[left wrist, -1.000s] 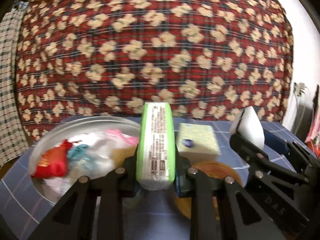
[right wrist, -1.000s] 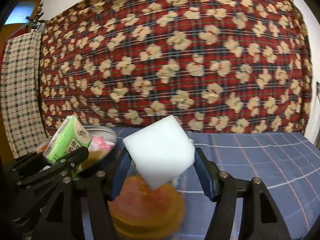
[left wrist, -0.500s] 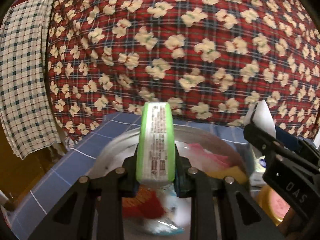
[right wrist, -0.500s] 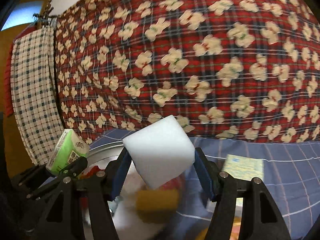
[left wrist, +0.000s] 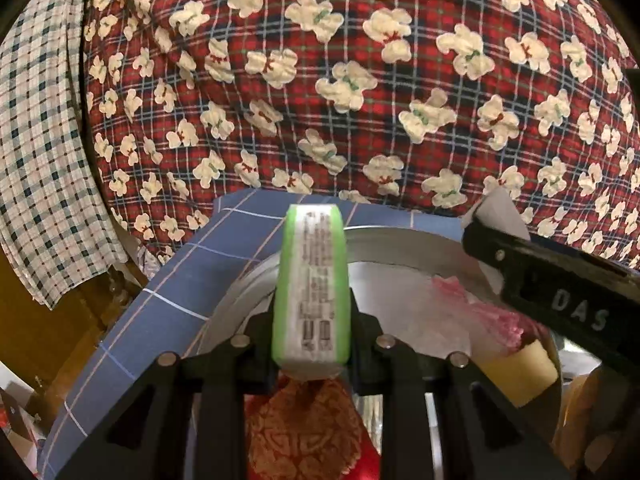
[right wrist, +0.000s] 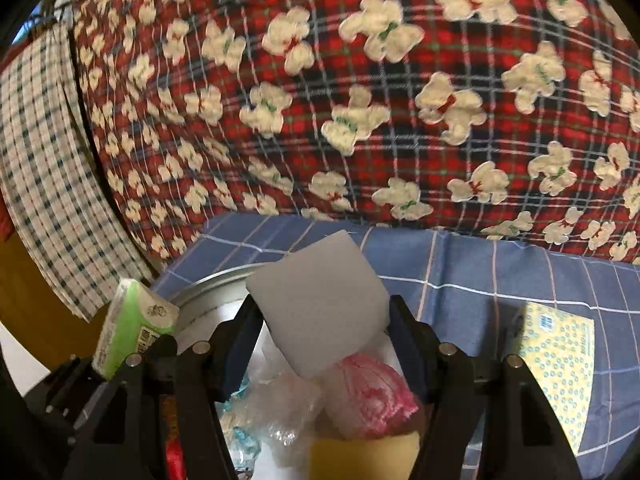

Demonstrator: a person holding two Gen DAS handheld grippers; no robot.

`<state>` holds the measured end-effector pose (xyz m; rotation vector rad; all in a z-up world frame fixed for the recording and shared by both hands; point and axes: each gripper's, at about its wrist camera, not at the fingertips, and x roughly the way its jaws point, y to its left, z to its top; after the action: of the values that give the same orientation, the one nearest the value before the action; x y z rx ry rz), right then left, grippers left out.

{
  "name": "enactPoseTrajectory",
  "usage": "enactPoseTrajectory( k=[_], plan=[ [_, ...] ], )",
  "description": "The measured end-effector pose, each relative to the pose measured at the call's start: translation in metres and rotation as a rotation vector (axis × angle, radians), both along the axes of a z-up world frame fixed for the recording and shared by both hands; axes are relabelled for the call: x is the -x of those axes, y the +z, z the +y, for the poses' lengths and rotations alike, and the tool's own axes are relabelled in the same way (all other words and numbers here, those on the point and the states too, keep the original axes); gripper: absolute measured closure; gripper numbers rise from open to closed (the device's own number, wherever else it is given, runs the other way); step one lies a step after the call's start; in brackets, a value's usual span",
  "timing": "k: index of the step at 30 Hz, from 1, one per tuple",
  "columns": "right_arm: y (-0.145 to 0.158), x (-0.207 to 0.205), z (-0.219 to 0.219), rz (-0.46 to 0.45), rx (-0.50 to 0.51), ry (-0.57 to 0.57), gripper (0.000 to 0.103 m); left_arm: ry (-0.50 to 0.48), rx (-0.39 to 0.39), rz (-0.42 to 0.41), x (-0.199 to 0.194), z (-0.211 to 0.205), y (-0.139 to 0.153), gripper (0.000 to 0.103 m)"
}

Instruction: Organize soft objects

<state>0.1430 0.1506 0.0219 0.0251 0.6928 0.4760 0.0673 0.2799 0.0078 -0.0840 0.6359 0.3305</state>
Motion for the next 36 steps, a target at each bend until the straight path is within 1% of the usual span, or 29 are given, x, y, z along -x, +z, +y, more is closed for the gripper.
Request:
enactPoseTrajectory(
  k=[2, 5, 7, 8, 9, 10, 12, 13, 14, 16, 20, 23, 25, 27, 30, 33, 36],
  plan=[
    [-0.004, -0.005, 0.004, 0.019, 0.016, 0.0, 0.038, -0.005, -0.004, 0.02, -0.004, 0.001, -0.002, 0.079],
    [-0.009, -0.014, 0.007, 0.076, 0.003, 0.015, 0.036, -0.001, -0.015, 0.034, -0.006, 0.004, -0.002, 0.079],
    [-0.011, -0.017, 0.009, 0.113, -0.018, 0.035, 0.035, -0.002, -0.014, 0.056, -0.008, 0.006, -0.003, 0.077],
    [-0.012, -0.019, 0.01, 0.127, -0.034, 0.053, 0.032, -0.003, 0.0, 0.056, -0.008, 0.008, -0.003, 0.073],
    [-0.012, -0.019, 0.011, 0.135, -0.041, 0.067, 0.03, -0.005, 0.014, 0.051, -0.008, 0.009, -0.003, 0.053],
    [-0.013, -0.02, 0.012, 0.147, -0.045, 0.08, 0.029, 0.005, 0.016, 0.049, -0.006, 0.009, -0.002, 0.024],
    [-0.014, -0.019, 0.009, 0.162, -0.059, 0.08, 0.028, 0.033, -0.005, 0.03, -0.002, 0.009, 0.002, 0.0],
    [-0.013, -0.017, 0.006, 0.165, -0.082, 0.089, 0.028, 0.055, -0.03, 0.002, 0.002, 0.007, 0.006, 0.0],
    [-0.012, -0.016, 0.006, 0.164, -0.089, 0.093, 0.027, 0.064, -0.046, -0.006, 0.004, 0.005, 0.008, 0.0],
    [-0.007, -0.013, 0.003, 0.157, -0.098, 0.096, 0.026, 0.068, -0.066, 0.0, 0.004, 0.004, 0.011, 0.0],
    [0.007, -0.005, -0.005, 0.135, -0.165, 0.123, 0.025, 0.073, -0.072, -0.019, 0.012, 0.002, 0.016, 0.0],
    [0.016, 0.005, -0.013, 0.097, -0.228, 0.146, 0.023, 0.08, -0.076, -0.045, 0.021, 0.0, 0.018, 0.0],
    [0.018, 0.014, -0.022, 0.079, -0.288, 0.152, 0.022, 0.077, -0.074, -0.06, 0.028, -0.002, 0.018, 0.0],
    [0.015, 0.022, -0.031, 0.06, -0.325, 0.135, 0.022, 0.077, -0.069, -0.079, 0.035, -0.004, 0.017, 0.0],
    [0.009, 0.04, -0.047, -0.018, -0.341, 0.071, 0.022, 0.076, -0.07, -0.11, 0.045, -0.009, 0.013, 0.0],
    [0.003, 0.062, -0.065, -0.117, -0.327, -0.02, 0.022, 0.075, -0.065, -0.13, 0.053, -0.014, 0.005, 0.0],
    [-0.001, 0.083, -0.081, -0.235, -0.302, -0.098, 0.022, 0.079, -0.052, -0.153, 0.061, -0.018, -0.003, 0.0]
  ],
)
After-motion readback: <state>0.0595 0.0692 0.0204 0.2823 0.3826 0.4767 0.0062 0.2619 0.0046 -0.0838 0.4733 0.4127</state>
